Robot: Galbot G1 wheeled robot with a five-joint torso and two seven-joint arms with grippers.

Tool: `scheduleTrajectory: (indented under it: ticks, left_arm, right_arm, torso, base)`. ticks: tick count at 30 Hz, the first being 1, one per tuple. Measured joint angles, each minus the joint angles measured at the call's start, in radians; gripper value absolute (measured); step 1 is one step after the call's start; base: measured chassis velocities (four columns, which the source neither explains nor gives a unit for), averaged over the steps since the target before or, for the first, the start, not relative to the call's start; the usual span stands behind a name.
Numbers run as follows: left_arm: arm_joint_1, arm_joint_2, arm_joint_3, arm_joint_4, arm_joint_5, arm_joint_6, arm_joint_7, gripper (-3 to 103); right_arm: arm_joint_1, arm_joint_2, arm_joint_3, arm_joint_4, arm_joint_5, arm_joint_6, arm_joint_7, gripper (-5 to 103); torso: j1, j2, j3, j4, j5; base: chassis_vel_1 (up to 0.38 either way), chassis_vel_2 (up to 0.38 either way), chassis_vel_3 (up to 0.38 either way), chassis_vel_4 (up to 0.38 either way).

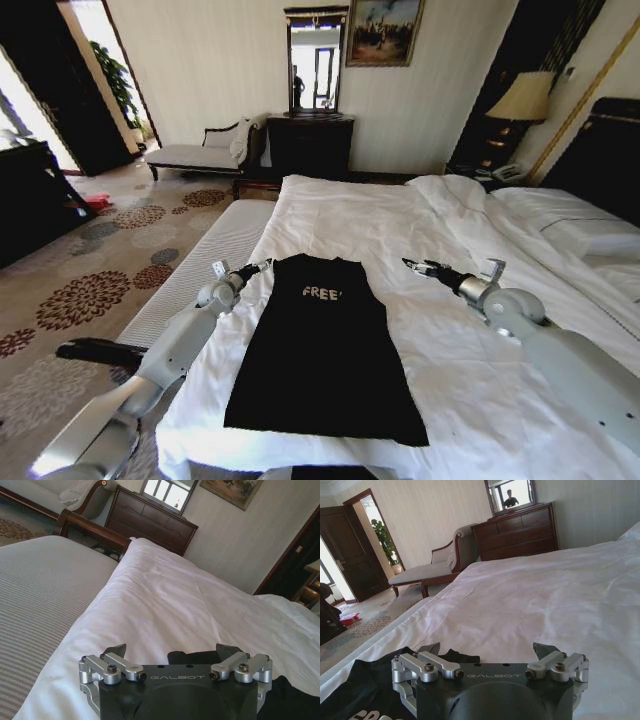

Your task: Fold the clothes on the bed.

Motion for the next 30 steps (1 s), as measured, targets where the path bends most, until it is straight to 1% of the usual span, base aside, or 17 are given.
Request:
scheduleTrajectory:
  ticks: [3, 5, 6, 8, 9, 11, 12, 13, 15, 16, 17, 20, 22, 23, 26, 30]
  left_arm:
    - [-0.047, -0.018, 0.012, 0.066, 0.002, -0.006, 0.018, 100]
    - [-0.081, -0.03, 0.024, 0.107, 0.002, -0.01, 0.028, 100]
    - [-0.081, -0.03, 0.024, 0.107, 0.002, -0.01, 0.028, 100]
    - [-0.103, -0.035, 0.032, 0.132, 0.001, -0.011, 0.037, 100]
    - [-0.121, -0.038, 0.042, 0.152, 0.0, -0.013, 0.047, 100]
    - [-0.126, -0.04, 0.045, 0.159, 0.0, -0.013, 0.05, 100]
    - [-0.142, -0.044, 0.057, 0.181, -0.002, -0.014, 0.062, 100]
    - [-0.142, -0.044, 0.057, 0.181, -0.002, -0.014, 0.062, 100]
    - [-0.158, -0.05, 0.067, 0.205, -0.01, -0.015, 0.076, 100]
    - [-0.167, -0.056, 0.072, 0.221, -0.017, -0.015, 0.089, 100]
    - [-0.167, -0.056, 0.072, 0.221, -0.017, -0.015, 0.089, 100]
    - [-0.172, -0.064, 0.081, 0.238, -0.017, -0.019, 0.103, 100]
    - [-0.176, -0.077, 0.084, 0.257, -0.008, -0.026, 0.111, 100]
    - [-0.176, -0.077, 0.084, 0.257, -0.008, -0.026, 0.111, 100]
    - [-0.179, -0.091, 0.076, 0.275, -0.001, -0.037, 0.122, 100]
    - [-0.18, -0.09, 0.072, 0.285, 0.014, -0.047, 0.138, 100]
  right_arm:
    - [0.06, 0.015, -0.051, -0.041, 0.005, -0.002, 0.001, 100]
    - [0.112, 0.019, -0.089, -0.068, 0.023, -0.008, -0.003, 100]
    - [0.112, 0.019, -0.089, -0.068, 0.023, -0.008, -0.003, 100]
    - [0.16, 0.02, -0.129, -0.093, 0.039, -0.016, -0.024, 100]
    - [0.199, 0.022, -0.166, -0.113, 0.051, -0.031, -0.052, 100]
    - [0.212, 0.022, -0.18, -0.119, 0.053, -0.036, -0.06, 100]
    - [0.251, 0.027, -0.227, -0.137, 0.056, -0.047, -0.08, 100]
    - [0.251, 0.027, -0.227, -0.137, 0.056, -0.047, -0.08, 100]
    - [0.299, 0.045, -0.29, -0.163, 0.052, -0.054, -0.092, 100]
    - [0.351, 0.076, -0.358, -0.196, 0.036, -0.055, -0.099, 100]
    - [0.351, 0.076, -0.358, -0.196, 0.036, -0.055, -0.099, 100]
    - [0.426, 0.124, -0.445, -0.252, 0.014, -0.053, -0.105, 100]
    - [0.502, 0.167, -0.51, -0.316, -0.007, -0.042, -0.117, 100]
    - [0.502, 0.167, -0.51, -0.316, -0.007, -0.042, -0.117, 100]
    - [0.595, 0.227, -0.579, -0.418, -0.031, -0.024, -0.118, 100]
    - [0.649, 0.269, -0.63, -0.498, -0.053, -0.018, -0.118, 100]
  torso:
    - [0.0, 0.0, 0.0, -0.0003, 0.0002]
    - [0.0, 0.0, 0.0, -0.0011, 0.0003]
    - [0.0, 0.0, 0.0, -0.0011, 0.0003]
    - [0.0, 0.0, 0.0, -0.0006, 0.0]
    - [0.0, 0.0, 0.0, 0.0001, 0.0]
    - [0.0, 0.0, 0.0, 0.0001, 0.0]
    - [0.0, 0.0, 0.0, -0.0003, -0.0003]
    - [0.0, 0.0, 0.0, -0.0003, -0.0003]
    - [0.0, 0.0, 0.0, -0.0008, 0.0]
    - [0.0, 0.0, 0.0, -0.0004, 0.0003]
    - [0.0, 0.0, 0.0, -0.0004, 0.0003]
    - [0.0, 0.0, 0.0, 0.0, 0.0001]
    - [0.0, 0.0, 0.0, -0.0001, 0.0]
    - [0.0, 0.0, 0.0, -0.0001, 0.0]
    - [0.0, 0.0, 0.0, -0.0004, -0.0001]
    - [0.0, 0.0, 0.0, 0.0003, -0.0001]
  base:
    - [0.0, 0.0, 0.0, 0.0]
    - [0.0, 0.0, 0.0, 0.0]
    - [0.0, 0.0, 0.0, 0.0]
    - [0.0, 0.0, 0.0, 0.0]
    - [0.0, 0.0, 0.0, 0.0]
    - [0.0, 0.0, 0.0, 0.0]
    - [0.0, 0.0, 0.0, 0.0]
    - [0.0, 0.0, 0.0, 0.0]
    - [0.0, 0.0, 0.0, 0.0]
    - [0.0, 0.0, 0.0, 0.0]
    - [0.0, 0.0, 0.0, 0.0]
    - [0.0, 0.0, 0.0, 0.0]
    - [0.0, 0.0, 0.0, 0.0]
    - [0.0, 0.0, 0.0, 0.0]
    - [0.0, 0.0, 0.0, 0.0]
    - [0.0, 0.0, 0.0, 0.0]
